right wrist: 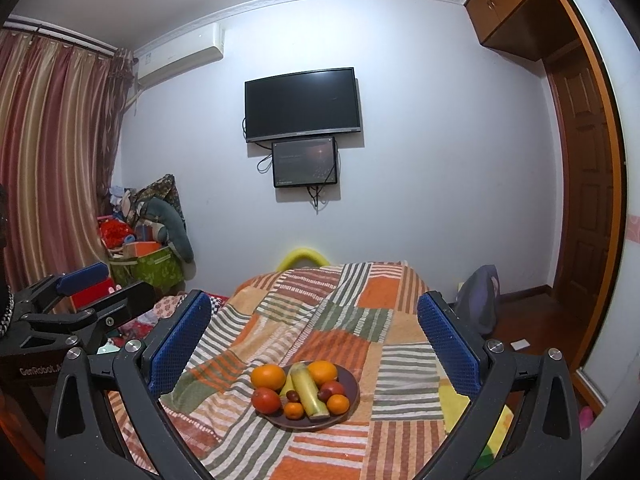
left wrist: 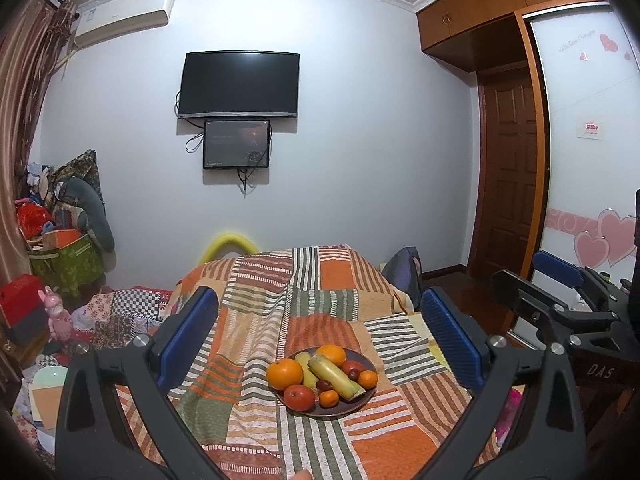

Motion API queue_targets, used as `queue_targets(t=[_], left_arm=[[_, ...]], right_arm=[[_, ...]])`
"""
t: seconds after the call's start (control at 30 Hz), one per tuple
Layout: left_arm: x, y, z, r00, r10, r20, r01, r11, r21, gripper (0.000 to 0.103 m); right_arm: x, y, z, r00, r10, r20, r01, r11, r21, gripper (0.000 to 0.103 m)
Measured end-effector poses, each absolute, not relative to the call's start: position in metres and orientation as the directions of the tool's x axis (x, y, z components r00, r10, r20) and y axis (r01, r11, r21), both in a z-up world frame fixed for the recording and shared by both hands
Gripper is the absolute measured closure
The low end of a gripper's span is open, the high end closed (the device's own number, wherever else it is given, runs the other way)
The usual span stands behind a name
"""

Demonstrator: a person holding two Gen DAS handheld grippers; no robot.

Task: Organize fruits

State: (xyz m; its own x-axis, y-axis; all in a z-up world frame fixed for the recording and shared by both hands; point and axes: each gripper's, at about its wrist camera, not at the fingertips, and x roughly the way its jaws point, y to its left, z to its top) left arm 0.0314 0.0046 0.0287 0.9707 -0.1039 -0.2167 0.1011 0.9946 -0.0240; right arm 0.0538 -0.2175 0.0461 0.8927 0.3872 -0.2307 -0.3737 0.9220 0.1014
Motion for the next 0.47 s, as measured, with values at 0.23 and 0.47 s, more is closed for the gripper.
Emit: queue_targets(t=[0.23,0.47], left_arm=[[0.0321,0.0028,0.0275,0.968,-0.111,-0.226,0.109,0.994,-0.02,0.0],[0.0363,0.0023,0.0258,0.963,-0.119,-0.244,0.115,0.993,-0.031,0.0]], right_arm=[[0.0554,-0.218,0.0462,0.893,0.385,-0.233,-0.371,0.923,0.103,0.0],[0.0569,-0.2191,0.0458,0.893,0.384,-0.236,-0.369,0.923,0.105,0.0]])
